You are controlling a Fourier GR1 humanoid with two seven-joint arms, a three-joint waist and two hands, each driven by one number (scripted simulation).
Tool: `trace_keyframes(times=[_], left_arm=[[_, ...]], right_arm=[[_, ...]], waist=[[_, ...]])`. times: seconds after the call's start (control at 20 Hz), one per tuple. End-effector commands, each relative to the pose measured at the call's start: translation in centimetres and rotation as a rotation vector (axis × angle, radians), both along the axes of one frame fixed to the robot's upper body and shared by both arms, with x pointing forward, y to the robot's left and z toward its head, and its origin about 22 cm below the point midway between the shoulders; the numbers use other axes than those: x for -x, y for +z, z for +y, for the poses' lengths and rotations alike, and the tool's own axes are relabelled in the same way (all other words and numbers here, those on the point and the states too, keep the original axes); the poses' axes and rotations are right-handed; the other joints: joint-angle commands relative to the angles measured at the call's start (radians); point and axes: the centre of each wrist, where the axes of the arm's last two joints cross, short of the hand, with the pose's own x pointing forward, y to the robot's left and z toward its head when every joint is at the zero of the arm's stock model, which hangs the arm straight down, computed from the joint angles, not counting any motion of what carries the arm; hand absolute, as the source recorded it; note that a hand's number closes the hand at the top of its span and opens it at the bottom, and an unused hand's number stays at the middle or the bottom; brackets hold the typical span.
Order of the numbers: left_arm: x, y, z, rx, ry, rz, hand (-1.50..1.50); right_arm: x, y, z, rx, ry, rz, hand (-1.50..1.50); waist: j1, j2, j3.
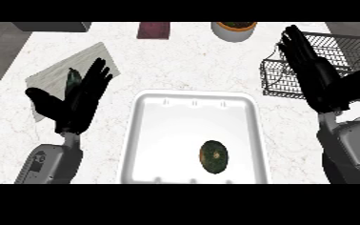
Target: Pick the squash from the tray and place it in the tiered basket
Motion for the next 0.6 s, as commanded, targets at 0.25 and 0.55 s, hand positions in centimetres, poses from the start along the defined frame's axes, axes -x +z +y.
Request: trace_keyframes(times=[0.25,0.55], left_arm=[[0.2,-0.8,-1.6,-0.199,-0.125,-0.122,0.00],[3.6,-5.2,1.1,-0.179,-0.141,-0.048,0.00]], right_arm=[[5.6,-5.0,18.4,-0.023,0.371,0.014,-1.50],[8.4,-10.0,22.2,-0.055,0.304,-0.062,-1.50]], waist=[[0.024,0.015,-0.004],[0.005,0.013,-0.003]])
